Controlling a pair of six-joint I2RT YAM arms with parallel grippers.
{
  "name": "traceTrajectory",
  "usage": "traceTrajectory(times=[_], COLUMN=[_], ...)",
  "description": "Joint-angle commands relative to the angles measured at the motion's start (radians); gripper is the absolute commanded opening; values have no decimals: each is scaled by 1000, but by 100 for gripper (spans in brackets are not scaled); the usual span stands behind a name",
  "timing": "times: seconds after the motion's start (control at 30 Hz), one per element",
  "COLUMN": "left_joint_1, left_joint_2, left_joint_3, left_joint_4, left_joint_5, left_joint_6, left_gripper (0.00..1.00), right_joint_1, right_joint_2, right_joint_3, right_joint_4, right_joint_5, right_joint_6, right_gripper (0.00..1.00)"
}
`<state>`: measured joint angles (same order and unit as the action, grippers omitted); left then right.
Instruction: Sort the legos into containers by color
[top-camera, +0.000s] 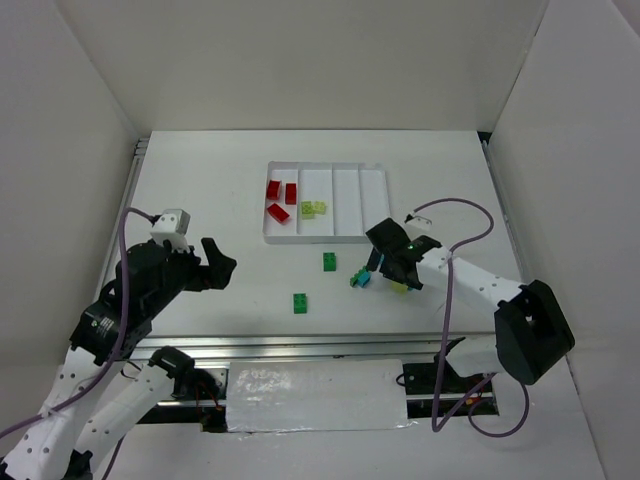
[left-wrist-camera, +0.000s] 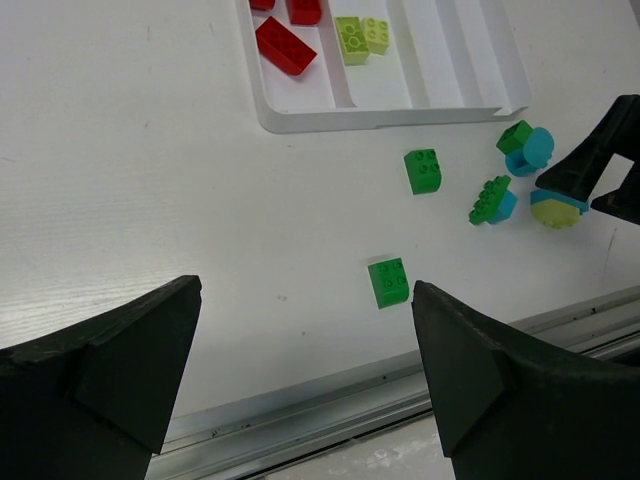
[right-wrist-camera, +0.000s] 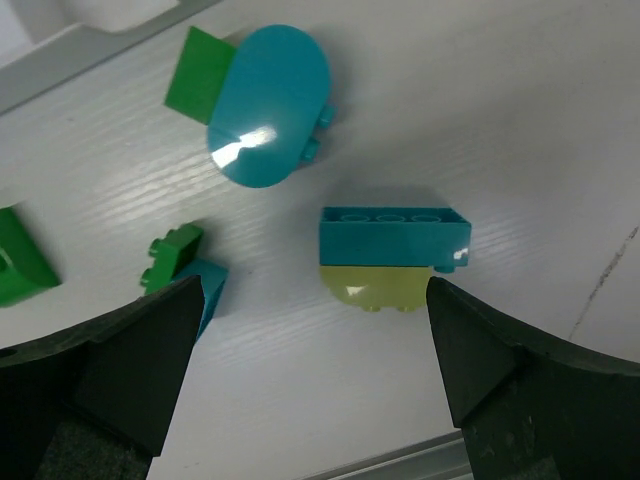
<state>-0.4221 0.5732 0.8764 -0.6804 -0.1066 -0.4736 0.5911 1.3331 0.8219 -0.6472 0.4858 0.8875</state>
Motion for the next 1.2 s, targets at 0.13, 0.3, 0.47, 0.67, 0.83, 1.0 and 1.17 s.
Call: traceTrajectory(times=[0.13,0.3,0.47,0.67,0.83,1.0,1.17], left_joint_1=[-60,-93,-99,-103,-107,-113,-115], left_joint_2=[-32,-41,-55,-59,-67,-70,-69], left_joint_3=[-5,-2,-4,-4,-4,-5,-4], left_joint_4=[27,21,22,22,22,21,22], left_joint_5=[-38,-57,-62,-64,-67,-71,-70], left_joint_6=[-7,-16,-19,-19,-22,-22,-22], left_gripper=[100,100,100,99,100,100,100], right_joint_1=[-39,-108,-140,-149,-175,-215,-215], right_joint_2=[18,6,-6,31,110,101,104], right_joint_3=[-43,-61,-73,-60,-30,-46,-47], right_joint_4=[18,34,40,46,37,64,77], right_joint_5=[10,-49,-79,-113,-162,-208,-230], right_joint_6=[48,25,7,-32,-58,-85,-107], right_gripper=[100,100,100,100,99,92,72])
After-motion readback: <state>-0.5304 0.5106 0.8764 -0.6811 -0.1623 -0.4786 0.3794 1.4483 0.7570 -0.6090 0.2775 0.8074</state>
